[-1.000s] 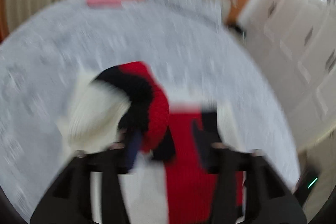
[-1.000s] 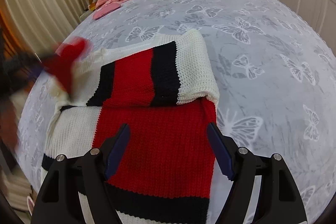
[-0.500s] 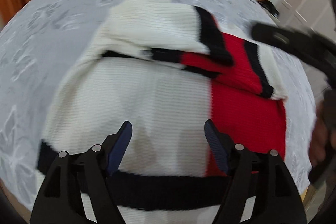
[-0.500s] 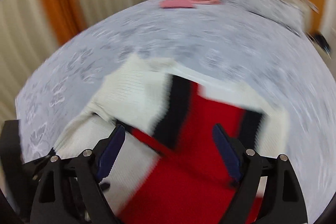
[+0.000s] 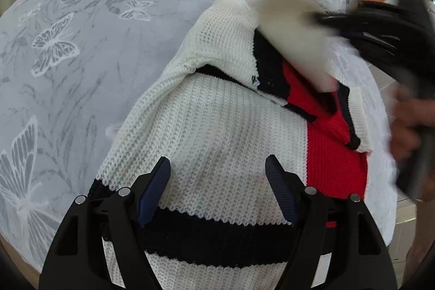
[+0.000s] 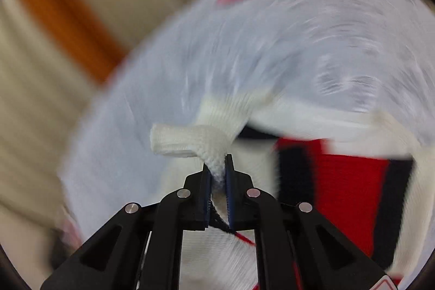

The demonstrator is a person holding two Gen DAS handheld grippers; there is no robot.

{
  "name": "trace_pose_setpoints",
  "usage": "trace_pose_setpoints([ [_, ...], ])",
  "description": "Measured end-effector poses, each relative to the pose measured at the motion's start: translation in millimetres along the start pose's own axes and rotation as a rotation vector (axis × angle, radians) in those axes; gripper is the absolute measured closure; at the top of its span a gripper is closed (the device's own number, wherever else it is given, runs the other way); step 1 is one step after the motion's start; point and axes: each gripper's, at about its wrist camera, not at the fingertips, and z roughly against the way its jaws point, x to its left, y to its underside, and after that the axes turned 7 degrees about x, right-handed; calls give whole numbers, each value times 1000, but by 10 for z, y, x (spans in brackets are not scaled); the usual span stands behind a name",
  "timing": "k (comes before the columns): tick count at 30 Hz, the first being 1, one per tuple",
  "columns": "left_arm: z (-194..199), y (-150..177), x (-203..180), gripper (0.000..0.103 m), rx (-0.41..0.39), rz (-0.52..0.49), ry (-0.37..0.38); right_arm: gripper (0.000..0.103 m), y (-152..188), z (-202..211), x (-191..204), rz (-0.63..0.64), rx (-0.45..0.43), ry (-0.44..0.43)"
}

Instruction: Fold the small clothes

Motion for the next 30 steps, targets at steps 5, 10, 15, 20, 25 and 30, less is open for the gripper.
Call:
trace_pose_setpoints([
  [5,-72,-271,-9,27,-1,103,158,93,678,662,-1153,-262,-88,235],
  [10,-446,-665,137,26,7,383,273,87,1085,506,-1896,-455,-5,203],
  [15,-576,-913,279,37,-45,543,269,57,999,480,-1929,-466,-46,144],
  [20,-327,-1047,256,95,-174,476,155,95,716,597,-1640,-357,-97,112],
  [25,-128,-1079,318,95,-248,416,102,96,575,913,-1282,-180,-213,116],
  [30,-523,-928,449,93,-147,425,49,97,973,314,-1940,-355,0,148],
])
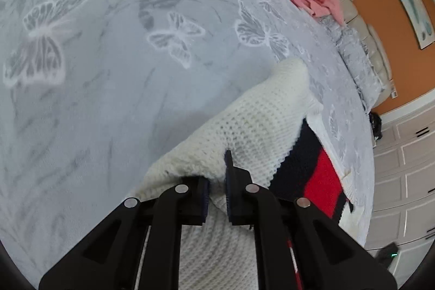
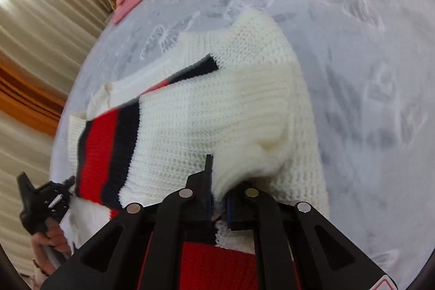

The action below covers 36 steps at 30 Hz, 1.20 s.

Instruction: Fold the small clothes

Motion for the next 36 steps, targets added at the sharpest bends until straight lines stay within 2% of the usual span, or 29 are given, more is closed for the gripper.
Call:
trace_pose_setpoints([
  [3,26,-3,-47,92,1,-23,-6,93,-16,141,51,-13,-16,-15],
  [4,6,-13,-52,91,11,-25,-12,90,-20,153,67,-1,-13,23],
  [5,19,-22,-42,91,18,-25,-11,89,-10,162,73,9,-10,117],
  [6,54,-32,-68,90,31,-28,-14,89,13,206,57,9,-18,148],
  [8,165,-29,-152,85,49,-49,-12,81,129,478,122,20,-102,202],
  [10,394,8,-254,75,33,-95,-6,82,173,651,255,90,-176,259],
  [11,512,29,-286,70,2,-121,6,82,190,712,365,139,-185,247],
  [14,724,-49,-587,66,-70,-170,4,83,75,646,623,203,-141,186],
  [15,742,-100,-693,64,-81,-179,27,83,6,590,700,216,-125,166],
  [17,611,-201,-873,55,-63,-212,7,83,-112,422,796,235,-78,172],
  [19,260,-331,-957,55,12,-226,-10,85,-199,207,718,222,-28,173],
  [20,-18,-420,-962,59,81,-231,-18,87,-261,66,620,199,0,195],
  [21,-201,-476,-954,63,103,-228,-53,89,-308,-55,498,175,13,223],
  [22,-350,-520,-914,65,112,-225,-95,101,-359,-135,373,148,21,264],
  [23,-494,-584,-862,77,116,-228,-119,103,-424,-184,206,114,19,238],
  [24,-530,-630,-836,82,89,-230,-120,103,-474,-163,92,63,12,180],
  [26,-558,-694,-845,83,68,-256,-126,101,-535,-56,62,-11,24,139],
  [27,-570,-705,-869,83,71,-268,-134,98,-539,17,138,17,-1,146],
  [28,-584,-702,-892,83,69,-287,-141,98,-528,68,281,101,-45,177],
  [29,-603,-705,-904,83,65,-306,-150,98,-524,-18,312,151,-39,236],
  [30,-627,-693,-921,83,61,-331,-163,102,-536,-163,266,162,3,286],
  [31,-633,-685,-942,83,57,-351,-173,103,-533,-261,215,166,26,292],
  [32,-633,-687,-958,83,57,-350,-176,102,-547,-207,208,158,-2,276],
  [33,-574,-694,-953,82,54,-334,-164,99,-565,-142,218,130,6,271],
  [34,-454,-695,-918,81,44,-305,-128,86,-552,-47,243,103,0,263],
  [36,-165,-630,-809,72,37,-286,-65,71,-367,263,349,112,-43,227],
])
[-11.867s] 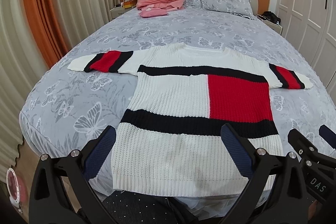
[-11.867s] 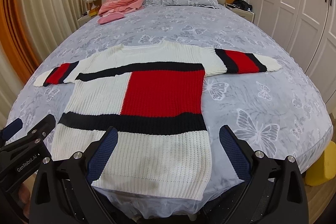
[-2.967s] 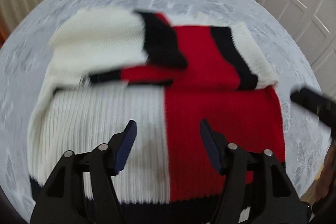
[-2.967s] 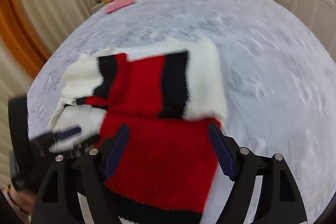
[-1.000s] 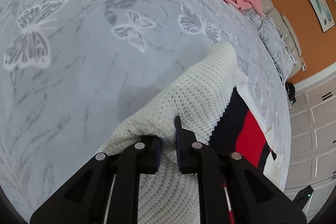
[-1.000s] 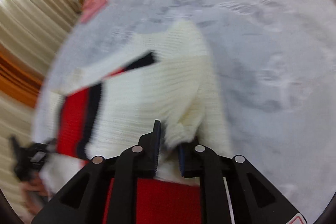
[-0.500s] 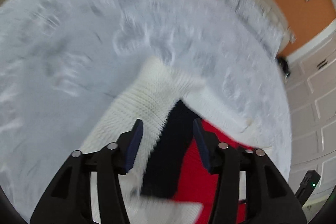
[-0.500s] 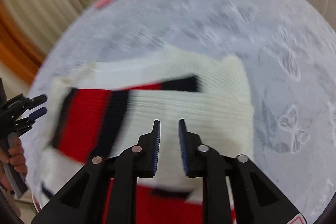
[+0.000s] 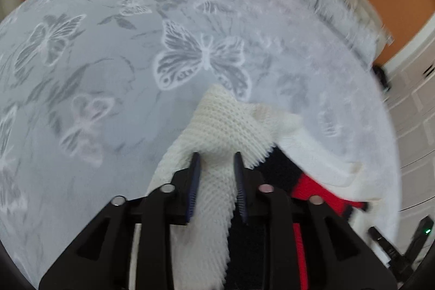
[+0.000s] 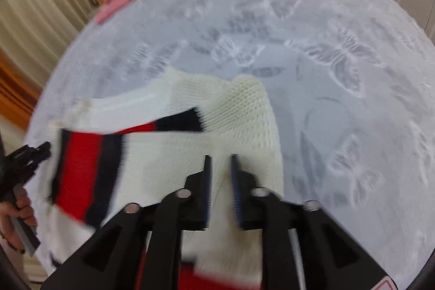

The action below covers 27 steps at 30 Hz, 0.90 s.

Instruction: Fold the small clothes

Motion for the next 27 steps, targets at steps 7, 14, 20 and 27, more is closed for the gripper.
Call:
trace_pose_setpoints([
  [7,843,1075,540,37,66,-134,-27,39,1365,811,-166,49,26,-9],
  [14,1018,2126,1181,37,253,-83,-103,39,2661,926,-206,12,232,-28],
  [20,1162,2511,1292,28,196,0,-74,27,3177,706,-81,-42,354,-72],
  [27,1152,2655,1296,27,203,81,28,40,3186,672,28,-111,278,-151],
])
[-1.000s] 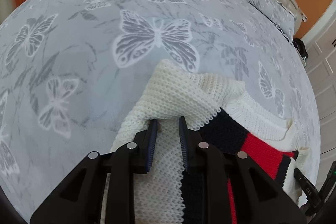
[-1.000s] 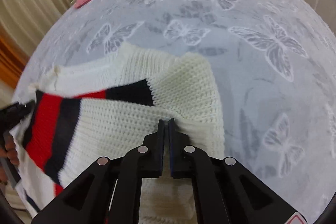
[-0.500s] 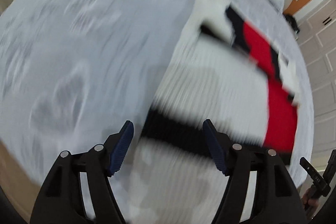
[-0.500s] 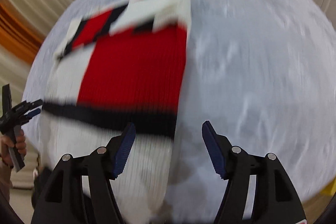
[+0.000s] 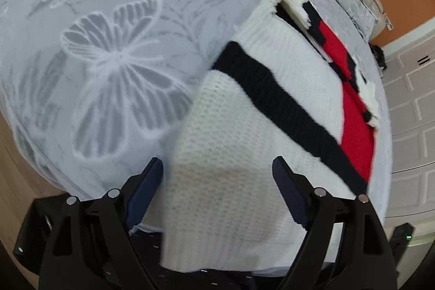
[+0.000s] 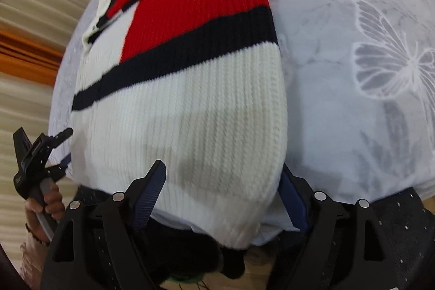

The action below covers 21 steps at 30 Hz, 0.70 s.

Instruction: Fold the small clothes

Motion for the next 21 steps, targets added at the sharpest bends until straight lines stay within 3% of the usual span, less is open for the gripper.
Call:
trace_pose_setpoints([
  [1,-14,-17,-35,45,23,0,24,70,-11,5,11,5,-10,6],
  [2,-35,-32,-50,82,47,-1,44,93,-26,16,1,4,-12,21],
  [3,-88,-50,-61,90,97,11,91,94,-55,42,-32,-17,-9,-3],
  [5,-63,-50,-59,91,108,59,127,95,-81,222,-80,-45,-50,-50],
  [10,480,122,-386,92,43,-37,173,96,3,993,-53,42,-184,-5],
  [12,635,245,-462,93,44,-58,198,96,108,1223,-103,65,-198,20],
  [16,875,651,-501,93,89,-66,241,97,483,1549,-305,61,-190,47],
  [21,997,1163,-442,93,162,-58,243,97,1003,1626,-494,13,-117,41],
])
